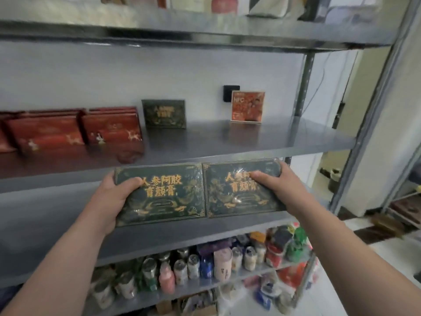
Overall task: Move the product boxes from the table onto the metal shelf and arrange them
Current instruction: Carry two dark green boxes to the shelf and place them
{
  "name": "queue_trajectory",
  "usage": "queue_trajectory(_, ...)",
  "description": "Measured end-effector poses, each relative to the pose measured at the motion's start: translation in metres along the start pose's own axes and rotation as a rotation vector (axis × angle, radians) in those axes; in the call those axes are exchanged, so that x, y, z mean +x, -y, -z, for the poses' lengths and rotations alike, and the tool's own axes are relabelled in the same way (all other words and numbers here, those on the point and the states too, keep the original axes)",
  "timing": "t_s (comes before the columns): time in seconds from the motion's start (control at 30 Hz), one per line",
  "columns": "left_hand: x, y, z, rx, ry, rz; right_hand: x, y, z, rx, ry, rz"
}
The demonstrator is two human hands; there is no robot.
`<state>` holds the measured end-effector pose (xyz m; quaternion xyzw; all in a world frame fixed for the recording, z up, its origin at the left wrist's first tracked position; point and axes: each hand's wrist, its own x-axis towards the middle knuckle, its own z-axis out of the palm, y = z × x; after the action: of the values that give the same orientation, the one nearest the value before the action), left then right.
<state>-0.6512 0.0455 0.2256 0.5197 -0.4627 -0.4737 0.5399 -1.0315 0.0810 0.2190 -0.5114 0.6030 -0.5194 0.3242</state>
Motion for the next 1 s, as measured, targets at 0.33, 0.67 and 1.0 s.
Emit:
queue_trajectory(0.33,0.087,-0.052,-0.002,-0.010,-0.064,-0.195,0.114,0.065,-0.022,0.056,0.022,0.140)
queue_trajectory(0.67,0.183,-0.055,-0.055,0.138,-0.021,-0.326,0.200,0.059,-0.039,0.019,-0.168,0.164)
queue_trajectory(1.0,0.246,-0.060,-0.092,0.836,-0.183,-0.623,0.271,0.051,-0.034,-0.423,-0.159,0.291)
